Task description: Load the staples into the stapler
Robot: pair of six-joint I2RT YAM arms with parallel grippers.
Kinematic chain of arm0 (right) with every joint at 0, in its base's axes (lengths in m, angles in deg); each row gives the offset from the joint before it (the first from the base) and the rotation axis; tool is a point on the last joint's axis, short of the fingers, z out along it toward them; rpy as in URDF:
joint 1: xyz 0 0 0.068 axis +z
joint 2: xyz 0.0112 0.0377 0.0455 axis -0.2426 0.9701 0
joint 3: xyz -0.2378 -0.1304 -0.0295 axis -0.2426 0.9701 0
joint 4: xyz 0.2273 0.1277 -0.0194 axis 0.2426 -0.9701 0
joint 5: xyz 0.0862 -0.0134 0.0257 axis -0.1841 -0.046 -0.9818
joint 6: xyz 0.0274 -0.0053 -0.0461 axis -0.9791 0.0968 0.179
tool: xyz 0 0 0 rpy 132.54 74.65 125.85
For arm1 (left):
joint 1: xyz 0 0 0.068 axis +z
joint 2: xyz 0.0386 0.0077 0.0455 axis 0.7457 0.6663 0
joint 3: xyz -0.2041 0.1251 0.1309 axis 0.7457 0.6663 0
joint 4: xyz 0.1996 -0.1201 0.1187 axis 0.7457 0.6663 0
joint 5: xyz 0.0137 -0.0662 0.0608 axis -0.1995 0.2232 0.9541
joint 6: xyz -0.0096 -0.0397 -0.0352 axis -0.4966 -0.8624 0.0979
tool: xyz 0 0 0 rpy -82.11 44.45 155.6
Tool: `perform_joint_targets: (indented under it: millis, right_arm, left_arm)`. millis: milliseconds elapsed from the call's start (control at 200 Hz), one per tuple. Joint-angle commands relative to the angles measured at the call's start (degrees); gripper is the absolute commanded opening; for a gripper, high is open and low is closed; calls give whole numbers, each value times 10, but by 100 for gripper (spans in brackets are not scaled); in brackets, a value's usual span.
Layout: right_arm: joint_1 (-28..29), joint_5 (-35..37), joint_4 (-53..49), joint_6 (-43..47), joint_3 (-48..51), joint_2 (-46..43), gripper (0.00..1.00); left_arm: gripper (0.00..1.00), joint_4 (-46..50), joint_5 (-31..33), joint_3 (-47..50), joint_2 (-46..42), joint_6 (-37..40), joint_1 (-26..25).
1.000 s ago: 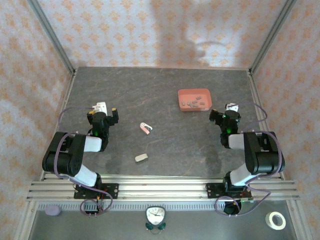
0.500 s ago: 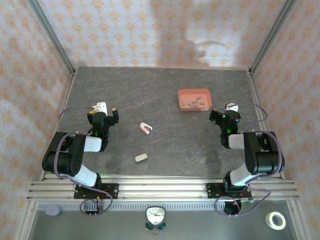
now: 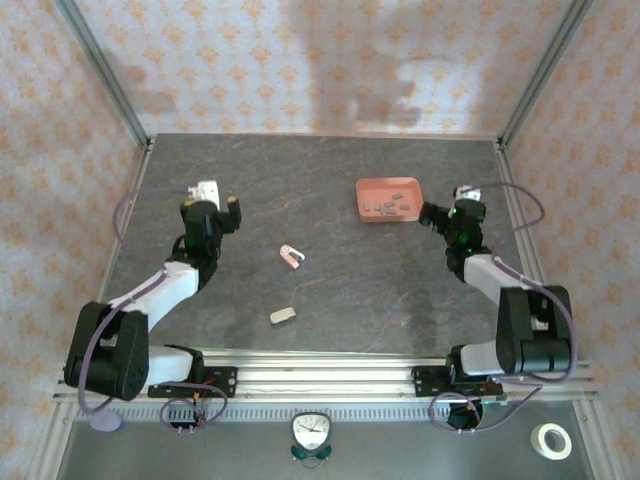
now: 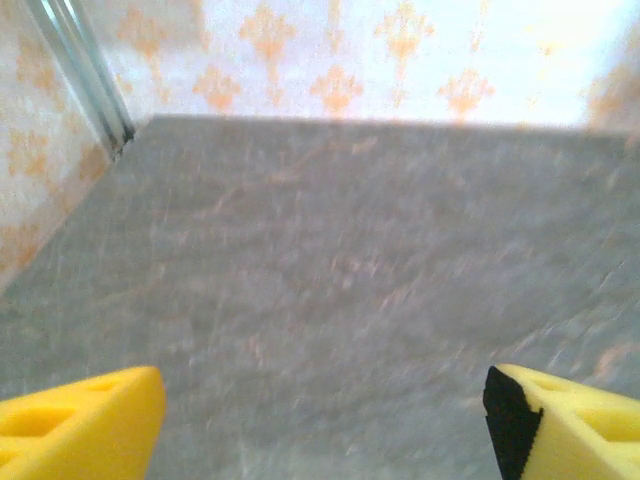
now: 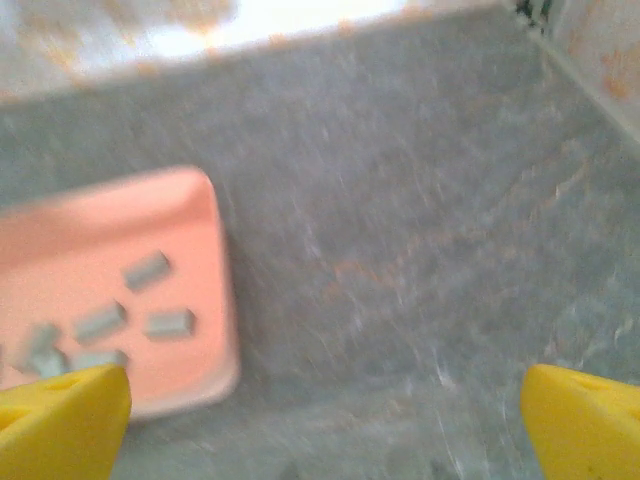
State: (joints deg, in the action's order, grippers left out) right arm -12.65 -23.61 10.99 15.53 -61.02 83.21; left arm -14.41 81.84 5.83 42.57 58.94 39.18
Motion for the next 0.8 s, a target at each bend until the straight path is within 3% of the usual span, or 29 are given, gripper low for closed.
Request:
perform_joint_targets:
  millis: [0,155,245,310,365,551,796]
  right_arm:
    - [23,21,-195,-72,-58,-66,99]
    - [96,55,-332,-152,-94,-123,99]
    - [151,72,-359,-205,-81,-150,99]
    - [190,86,-377,-253,-74,-160,99]
    - [217,88,-389,-291,-70,-163,99]
    - [284,106,-400,-354,-72,-159,99]
    - [297,72,-403,-354,-90,-131,99]
  left_arm:
    - [80,291,-4,-118,-12,-113,-11]
    - [77,497,-59,-283,51,-218,-51]
    - [76,578,-88,-346,96,-273,-74]
    - [70,612,-110,-366,121,-314,-88]
    - [64,620,-130,-366,133,-341,-99]
    - [66,614,-148,-327,166,-404,-130]
    - [67,565,-187,-306,226,-436,-167]
